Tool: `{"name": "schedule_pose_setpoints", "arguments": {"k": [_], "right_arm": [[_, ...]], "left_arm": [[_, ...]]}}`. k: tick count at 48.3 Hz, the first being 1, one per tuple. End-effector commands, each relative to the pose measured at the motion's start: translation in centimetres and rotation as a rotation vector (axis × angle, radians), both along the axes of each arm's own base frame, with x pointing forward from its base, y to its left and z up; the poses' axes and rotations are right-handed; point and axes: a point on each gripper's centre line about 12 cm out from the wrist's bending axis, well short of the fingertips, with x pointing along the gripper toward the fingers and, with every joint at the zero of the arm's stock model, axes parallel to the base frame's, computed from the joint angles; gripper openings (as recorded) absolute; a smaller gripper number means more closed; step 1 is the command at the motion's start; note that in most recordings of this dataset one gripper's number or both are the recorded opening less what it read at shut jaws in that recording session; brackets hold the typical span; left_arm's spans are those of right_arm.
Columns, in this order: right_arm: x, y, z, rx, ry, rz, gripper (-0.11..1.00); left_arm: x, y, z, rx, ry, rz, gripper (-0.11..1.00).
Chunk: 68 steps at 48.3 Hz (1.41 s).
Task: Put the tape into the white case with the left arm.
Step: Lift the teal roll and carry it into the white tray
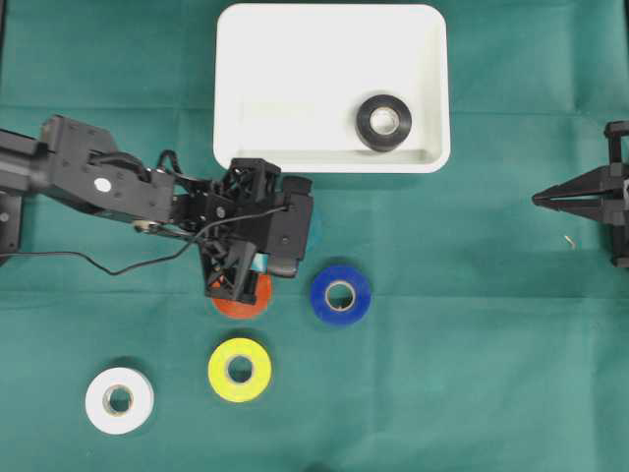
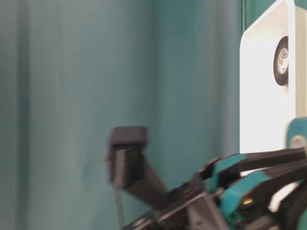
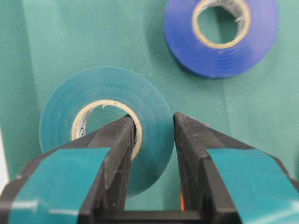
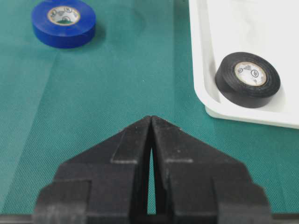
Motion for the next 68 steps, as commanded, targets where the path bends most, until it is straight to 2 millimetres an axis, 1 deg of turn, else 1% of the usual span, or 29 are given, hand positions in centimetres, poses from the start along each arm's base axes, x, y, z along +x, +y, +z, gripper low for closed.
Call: {"name": "schedule_pose_setpoints", "arguments": {"k": [1,12,20,25,41,53,57,68], "right_arm": [[0.2,0.0,0.4,-0.002,-0.011,0.001,-0.09],[0.2,0.0,0.4,-0.002,-0.012,0.001,-0.09],[0.2,0.0,0.4,-0.002,-0.011,0.001,-0.09],[0.2,0.0,0.4,0.0,-0.012,0.0,-0.09],[0.2,0.0,0.4,0.0,-0.014,-0.001,-0.09],[0.2,0.0,0.4,-0.002,-0.014,0.001,-0.09],[0.2,0.0,0.4,-0.002,-0.014,0.001,-0.09],[0.2,0.0,0.4,-0.002,-0.014,0.001,-0.09]], "left_arm": [[-0.3,-0.1,2.4,-0.003,-0.043,-0.005,0.24],[-1.1,0.0,3.8,-0.003,-0.028,-0.006,0.24],[-0.9,0.2,3.6,0.006,-0.025,-0.007,0.24],[-0.6,1.4,3.4,0.009,-0.027,0.02,0.24],[0.9,6.2,2.9,0.018,-0.037,0.136,0.24],[1.7,9.5,2.2,0.078,-0.024,0.143,0.24],[1.9,10.0,1.9,0.09,-0.019,0.138,0.24],[2.4,10.3,1.3,0.094,-0.008,0.136,0.24]]}}
